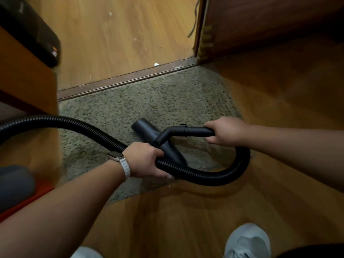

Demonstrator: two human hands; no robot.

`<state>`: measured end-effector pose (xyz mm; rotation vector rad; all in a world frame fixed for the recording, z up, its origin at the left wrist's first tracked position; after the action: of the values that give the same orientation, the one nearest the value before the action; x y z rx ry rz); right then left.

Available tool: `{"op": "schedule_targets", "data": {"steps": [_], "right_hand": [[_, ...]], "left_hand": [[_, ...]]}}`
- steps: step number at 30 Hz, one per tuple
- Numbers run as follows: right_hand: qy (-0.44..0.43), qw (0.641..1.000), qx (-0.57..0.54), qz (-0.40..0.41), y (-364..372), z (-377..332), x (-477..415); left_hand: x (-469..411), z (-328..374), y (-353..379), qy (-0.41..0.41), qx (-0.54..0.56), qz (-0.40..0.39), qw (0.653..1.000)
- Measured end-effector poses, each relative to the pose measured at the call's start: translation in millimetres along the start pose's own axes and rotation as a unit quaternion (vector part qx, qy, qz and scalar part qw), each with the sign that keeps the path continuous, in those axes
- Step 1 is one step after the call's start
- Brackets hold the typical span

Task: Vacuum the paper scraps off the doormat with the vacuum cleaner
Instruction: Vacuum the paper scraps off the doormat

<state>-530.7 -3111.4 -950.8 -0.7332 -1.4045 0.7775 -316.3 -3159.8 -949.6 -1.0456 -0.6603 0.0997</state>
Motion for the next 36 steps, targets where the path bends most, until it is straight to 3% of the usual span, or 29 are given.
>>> {"op": "schedule_targets", "data": {"steps": [7, 15, 18, 28, 36], "right_hand": [[-0.028, 0.999, 0.011, 0.031, -32.1, -47.1, -40.4], [0.170, 0.973, -0.152, 0.038, -19.1, 31.7, -45.3], [0.200, 0.965, -0.169, 0.020, -13.2, 44.2, -44.8], [0.011, 1.000, -0.014, 0.014, -38.0, -61.9, -82.8], [0.016, 0.998, -0.064, -0.001, -3.3, -61.0, -104.0]], "left_hand": [[28.5, -53.9, -16.4, -0.005, -0.027, 0.015, 1.000], [29.1, -77.9, -32.3, -0.012, 0.003, 0.074, 0.997], [22.5, -77.4, -35.0, -0.016, 0.010, 0.077, 0.997], [30.8, -86.1, -25.1, 0.000, -0.033, 0.032, 0.999], [37.4, -102.3, 11.5, -0.006, -0.017, 0.027, 0.999]]}}
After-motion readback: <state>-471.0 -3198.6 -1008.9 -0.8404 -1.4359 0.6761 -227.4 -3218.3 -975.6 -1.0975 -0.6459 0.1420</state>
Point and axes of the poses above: each hand's wrist, its own x-axis away from the middle knuckle, its own y-axis out of the palm, z = x × y, the point moved 8 cm from there along -x, towards the middle knuckle, and after that the axes turned 15 degrees about x, right-handed, at the moved point
